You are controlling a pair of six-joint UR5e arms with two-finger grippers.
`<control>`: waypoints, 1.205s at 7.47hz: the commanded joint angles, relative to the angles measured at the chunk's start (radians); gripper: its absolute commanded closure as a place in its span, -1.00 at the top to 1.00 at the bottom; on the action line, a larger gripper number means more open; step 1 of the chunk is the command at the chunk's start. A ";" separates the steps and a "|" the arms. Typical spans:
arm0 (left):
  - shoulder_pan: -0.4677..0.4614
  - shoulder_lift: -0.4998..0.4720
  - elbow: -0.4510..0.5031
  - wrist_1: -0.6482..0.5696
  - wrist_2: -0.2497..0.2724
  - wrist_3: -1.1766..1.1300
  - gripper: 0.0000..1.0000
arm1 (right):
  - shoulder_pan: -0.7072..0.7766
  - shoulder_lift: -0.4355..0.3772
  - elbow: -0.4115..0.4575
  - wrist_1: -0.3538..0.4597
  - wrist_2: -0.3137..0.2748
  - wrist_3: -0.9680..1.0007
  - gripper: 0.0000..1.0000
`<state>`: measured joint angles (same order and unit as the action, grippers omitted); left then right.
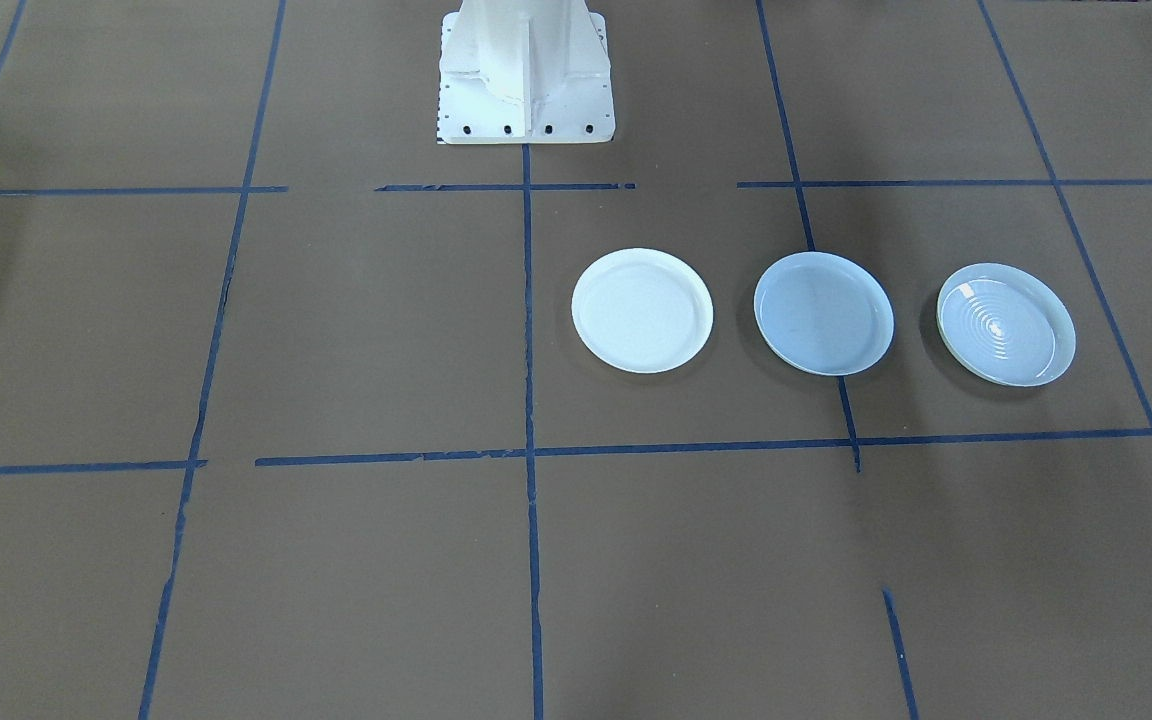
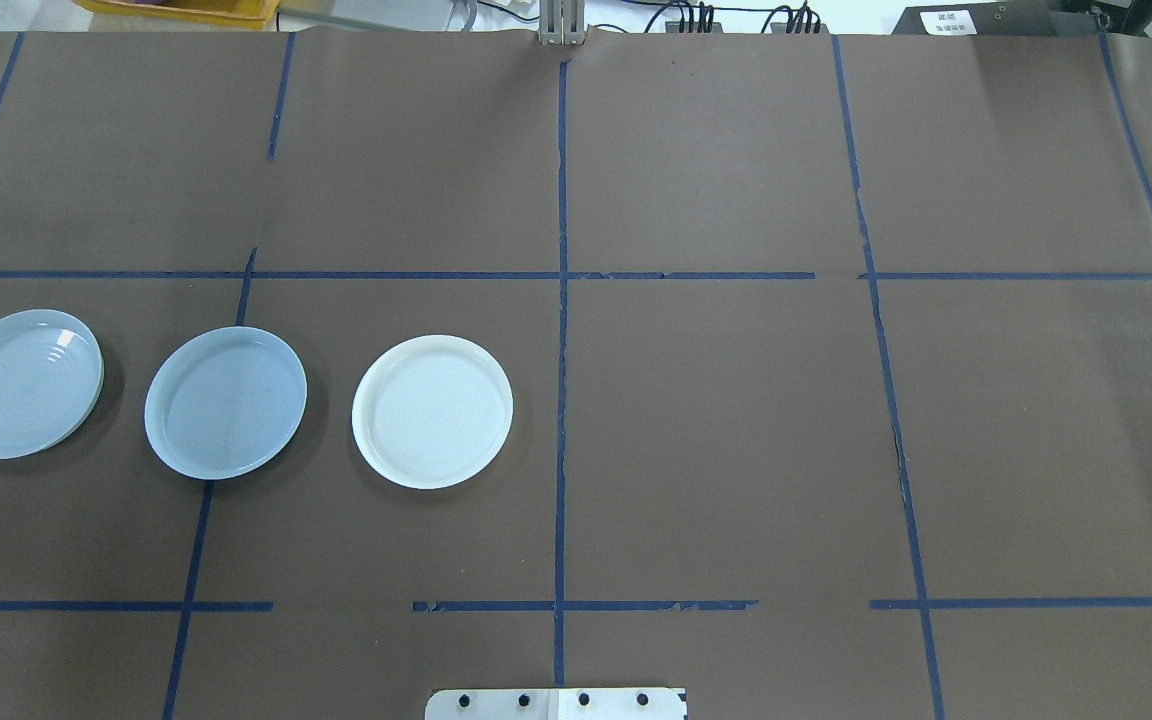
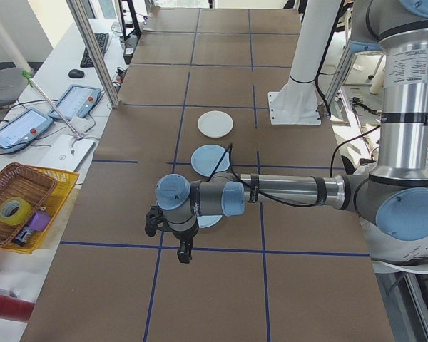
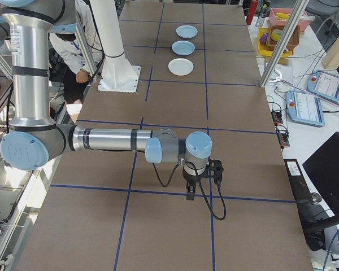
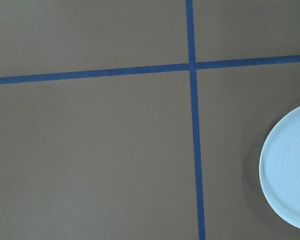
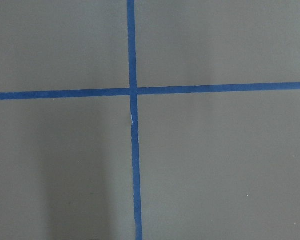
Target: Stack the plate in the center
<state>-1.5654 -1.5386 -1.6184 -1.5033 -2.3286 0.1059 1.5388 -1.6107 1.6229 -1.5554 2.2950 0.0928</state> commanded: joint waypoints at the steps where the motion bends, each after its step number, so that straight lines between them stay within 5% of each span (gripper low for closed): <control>1: 0.001 -0.002 -0.006 -0.008 -0.002 0.000 1.00 | 0.000 0.000 0.000 0.000 0.000 -0.001 1.00; 4: 0.004 -0.008 0.009 -0.026 0.000 0.000 1.00 | 0.001 0.000 0.000 0.000 0.000 0.001 1.00; 6: 0.030 -0.006 0.067 -0.208 0.000 -0.074 1.00 | 0.000 0.000 0.000 0.000 0.001 0.001 1.00; 9: 0.233 -0.006 0.190 -0.573 -0.002 -0.425 1.00 | 0.000 0.000 0.000 0.000 0.000 -0.001 1.00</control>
<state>-1.4178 -1.5448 -1.4730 -1.9266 -2.3299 -0.1663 1.5386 -1.6106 1.6230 -1.5554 2.2954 0.0933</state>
